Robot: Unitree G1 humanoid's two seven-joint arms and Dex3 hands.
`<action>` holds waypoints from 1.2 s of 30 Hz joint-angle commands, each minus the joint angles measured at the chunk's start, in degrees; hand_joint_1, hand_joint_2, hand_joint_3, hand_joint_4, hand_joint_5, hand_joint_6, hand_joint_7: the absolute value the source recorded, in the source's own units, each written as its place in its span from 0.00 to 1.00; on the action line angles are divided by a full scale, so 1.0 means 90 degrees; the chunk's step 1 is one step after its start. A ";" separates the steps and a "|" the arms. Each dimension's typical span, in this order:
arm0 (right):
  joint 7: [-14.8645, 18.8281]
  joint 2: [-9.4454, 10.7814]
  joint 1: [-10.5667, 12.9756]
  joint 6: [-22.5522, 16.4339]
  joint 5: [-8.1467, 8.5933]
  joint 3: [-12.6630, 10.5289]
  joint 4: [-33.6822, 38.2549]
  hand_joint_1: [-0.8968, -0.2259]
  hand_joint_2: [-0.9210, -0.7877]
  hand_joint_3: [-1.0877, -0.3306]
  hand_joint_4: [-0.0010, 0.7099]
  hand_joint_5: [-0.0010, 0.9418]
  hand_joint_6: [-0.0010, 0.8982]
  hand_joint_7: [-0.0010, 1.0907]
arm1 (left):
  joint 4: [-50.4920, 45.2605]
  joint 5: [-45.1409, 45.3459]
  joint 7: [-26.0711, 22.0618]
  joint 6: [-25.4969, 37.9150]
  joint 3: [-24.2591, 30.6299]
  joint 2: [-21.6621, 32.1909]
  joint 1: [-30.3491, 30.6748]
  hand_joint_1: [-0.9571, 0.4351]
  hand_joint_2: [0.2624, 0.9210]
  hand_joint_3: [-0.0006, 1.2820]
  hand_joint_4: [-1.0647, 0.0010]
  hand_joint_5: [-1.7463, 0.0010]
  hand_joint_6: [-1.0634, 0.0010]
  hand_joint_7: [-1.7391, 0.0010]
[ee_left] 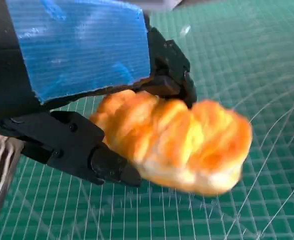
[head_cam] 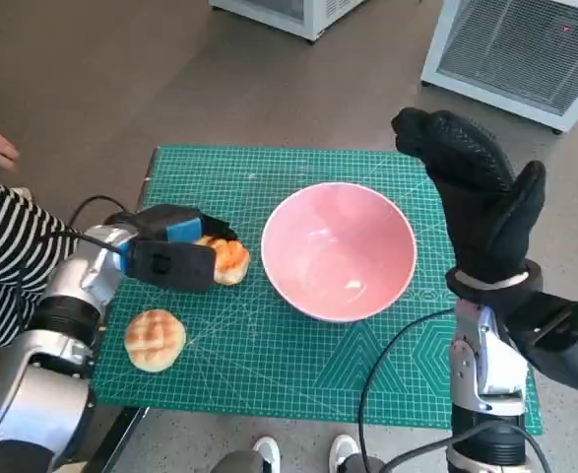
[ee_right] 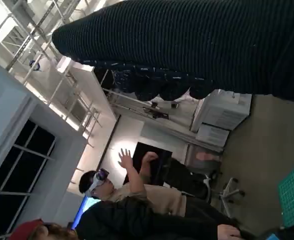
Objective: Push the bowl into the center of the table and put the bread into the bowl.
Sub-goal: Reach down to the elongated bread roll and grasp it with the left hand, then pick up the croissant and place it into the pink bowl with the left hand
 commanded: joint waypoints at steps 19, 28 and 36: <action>-0.0088 0.0031 0.0249 0.0268 0.0057 -0.0024 -0.0137 0.34 0.00 0.59 0.24 0.00 0.06 0.56 | -0.4523 -0.2526 -0.0664 0.0453 0.2430 0.0476 -0.0335 0.69 0.93 0.01 0.17 0.48 0.29 0.38; -0.0116 0.0019 0.0306 0.0264 0.0014 -0.0032 -0.0203 0.34 0.00 0.59 0.24 0.00 0.05 0.55 | -0.4696 -0.2537 -0.0988 0.0435 0.1873 -0.0241 -0.0707 0.69 0.93 0.02 0.16 0.45 0.30 0.41; -0.0121 0.0020 0.0391 0.0261 0.0054 -0.0062 -0.0239 0.33 0.00 0.59 0.24 0.00 0.06 0.55 | -0.4109 -0.1932 -0.1121 0.0355 0.1119 -0.0833 -0.0940 0.69 0.94 0.02 0.17 0.44 0.33 0.40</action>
